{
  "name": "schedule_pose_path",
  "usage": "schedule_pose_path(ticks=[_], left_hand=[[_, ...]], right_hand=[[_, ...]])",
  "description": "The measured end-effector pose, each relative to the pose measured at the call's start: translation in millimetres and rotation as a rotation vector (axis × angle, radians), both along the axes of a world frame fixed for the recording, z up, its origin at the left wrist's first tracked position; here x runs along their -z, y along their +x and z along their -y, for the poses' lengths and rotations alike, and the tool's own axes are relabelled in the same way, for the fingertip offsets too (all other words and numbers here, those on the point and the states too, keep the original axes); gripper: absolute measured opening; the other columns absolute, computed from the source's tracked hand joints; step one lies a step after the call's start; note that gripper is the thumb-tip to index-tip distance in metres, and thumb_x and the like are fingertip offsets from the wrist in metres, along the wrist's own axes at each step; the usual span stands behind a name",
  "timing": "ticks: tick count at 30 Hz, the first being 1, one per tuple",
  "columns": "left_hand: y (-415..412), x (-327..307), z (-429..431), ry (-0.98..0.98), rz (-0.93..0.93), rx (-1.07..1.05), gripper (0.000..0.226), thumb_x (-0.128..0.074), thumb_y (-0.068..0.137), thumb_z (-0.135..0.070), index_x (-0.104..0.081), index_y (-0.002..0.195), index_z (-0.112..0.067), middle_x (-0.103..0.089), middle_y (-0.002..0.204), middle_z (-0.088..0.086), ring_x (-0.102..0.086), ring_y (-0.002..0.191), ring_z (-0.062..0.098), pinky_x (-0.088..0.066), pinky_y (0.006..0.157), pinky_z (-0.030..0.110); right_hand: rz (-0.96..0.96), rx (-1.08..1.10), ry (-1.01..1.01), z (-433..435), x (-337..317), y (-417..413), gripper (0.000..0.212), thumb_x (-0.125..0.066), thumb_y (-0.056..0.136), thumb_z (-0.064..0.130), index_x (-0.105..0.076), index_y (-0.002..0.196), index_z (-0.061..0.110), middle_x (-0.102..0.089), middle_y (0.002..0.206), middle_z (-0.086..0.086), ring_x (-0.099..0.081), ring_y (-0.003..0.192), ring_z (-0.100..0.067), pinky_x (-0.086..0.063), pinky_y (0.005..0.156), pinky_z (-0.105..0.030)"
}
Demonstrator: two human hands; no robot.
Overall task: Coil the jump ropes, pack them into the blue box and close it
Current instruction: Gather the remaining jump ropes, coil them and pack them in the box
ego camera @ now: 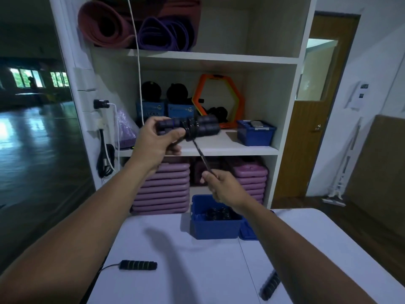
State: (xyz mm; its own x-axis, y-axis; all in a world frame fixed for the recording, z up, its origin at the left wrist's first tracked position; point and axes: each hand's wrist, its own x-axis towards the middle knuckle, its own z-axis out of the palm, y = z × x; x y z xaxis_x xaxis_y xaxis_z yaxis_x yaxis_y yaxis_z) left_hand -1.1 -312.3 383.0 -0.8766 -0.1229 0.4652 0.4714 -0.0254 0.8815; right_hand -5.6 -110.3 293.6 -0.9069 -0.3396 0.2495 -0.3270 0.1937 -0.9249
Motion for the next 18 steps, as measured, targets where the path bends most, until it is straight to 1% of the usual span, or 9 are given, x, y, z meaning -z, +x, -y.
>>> schedule_pose_path(ticks=[1,3,5,7,9,11,13,16,18], left_hand=[[-8.8,-0.2,4.9,-0.064,-0.033,-0.120,0.043,-0.080,0.083,-0.015,-0.053,0.116,-0.013,-0.068,0.100,0.015,-0.065,0.053,0.017,-0.057,0.053,0.027],[-21.8,5.5,16.3,-0.356,-0.100,-0.356,0.044,-0.079,0.084,-0.021,-0.052,0.118,-0.014,-0.067,0.099,0.005,-0.064,0.057,0.012,-0.054,0.057,0.020],[-28.6,19.0,22.4,-0.741,-0.169,-0.452,0.043,-0.077,0.085,-0.024,-0.052,0.120,-0.017,-0.065,0.104,0.001,-0.064,0.077,0.016,-0.050,0.071,0.024],[-31.0,32.3,25.5,-1.007,-0.176,-0.369,0.042,-0.075,0.087,-0.023,-0.051,0.121,-0.023,-0.064,0.112,0.003,-0.064,0.092,0.021,-0.049,0.079,0.032],[-26.7,38.7,27.0,-1.106,-0.098,-0.174,0.040,-0.074,0.088,-0.022,-0.050,0.119,-0.030,-0.063,0.113,-0.001,-0.064,0.096,0.019,-0.050,0.079,0.034],[-15.2,39.9,25.6,-1.068,0.006,0.120,0.040,-0.076,0.086,-0.022,-0.050,0.114,-0.034,-0.065,0.109,-0.003,-0.066,0.096,0.017,-0.056,0.082,0.037],[-0.1,39.8,19.7,-0.956,0.083,0.377,0.041,-0.078,0.085,-0.020,-0.052,0.115,-0.032,-0.065,0.112,0.000,-0.067,0.095,0.015,-0.058,0.079,0.035],[20.5,32.1,10.0,-0.772,0.092,0.510,0.043,-0.078,0.082,-0.018,-0.055,0.119,-0.022,-0.061,0.112,0.008,-0.062,0.090,0.017,-0.056,0.079,0.034],[29.8,26.9,8.6,-0.571,0.112,0.569,0.045,-0.074,0.081,-0.012,-0.054,0.121,-0.010,-0.059,0.105,0.011,-0.060,0.084,0.020,-0.056,0.074,0.032]], right_hand=[[-0.013,0.001,0.051,2.2,0.5,2.2,0.029,-0.046,0.103,0.031,-0.057,0.089,0.009,-0.038,0.054,0.009,-0.029,0.043,-0.006,-0.025,0.042,-0.021],[-0.104,0.045,0.201,3.3,-3.8,3.9,0.034,-0.045,0.103,0.033,-0.057,0.086,0.006,-0.040,0.055,0.013,-0.032,0.045,-0.001,-0.028,0.047,-0.022],[-0.253,0.080,0.379,2.6,-14.8,5.9,0.036,-0.045,0.103,0.033,-0.057,0.086,0.003,-0.045,0.059,0.011,-0.038,0.051,-0.003,-0.032,0.052,-0.026],[-0.401,0.102,0.562,-2.0,-28.2,7.5,0.031,-0.045,0.103,0.033,-0.059,0.087,0.012,-0.055,0.066,0.007,-0.049,0.058,-0.010,-0.039,0.056,-0.031],[-0.502,0.199,0.680,-12.8,-40.2,3.5,0.026,-0.045,0.102,0.036,-0.061,0.092,0.019,-0.064,0.079,0.002,-0.058,0.070,-0.017,-0.045,0.062,-0.035],[-0.559,0.288,0.704,-25.8,-50.1,-4.1,0.023,-0.048,0.100,0.039,-0.065,0.098,0.023,-0.067,0.087,0.001,-0.060,0.079,-0.018,-0.050,0.067,-0.038],[-0.570,0.254,0.661,-34.1,-56.4,-8.6,0.021,-0.054,0.097,0.039,-0.068,0.096,0.023,-0.069,0.086,0.004,-0.061,0.080,-0.015,-0.052,0.071,-0.039],[-0.414,0.109,0.393,-36.9,-58.6,-7.1,0.017,-0.063,0.093,0.030,-0.071,0.092,0.015,-0.068,0.080,0.008,-0.061,0.072,-0.002,-0.049,0.067,-0.022],[-0.302,0.052,0.225,-41.5,-53.7,-4.8,0.017,-0.063,0.093,0.025,-0.071,0.093,0.010,-0.068,0.079,-0.001,-0.061,0.073,-0.006,-0.049,0.067,-0.021]])
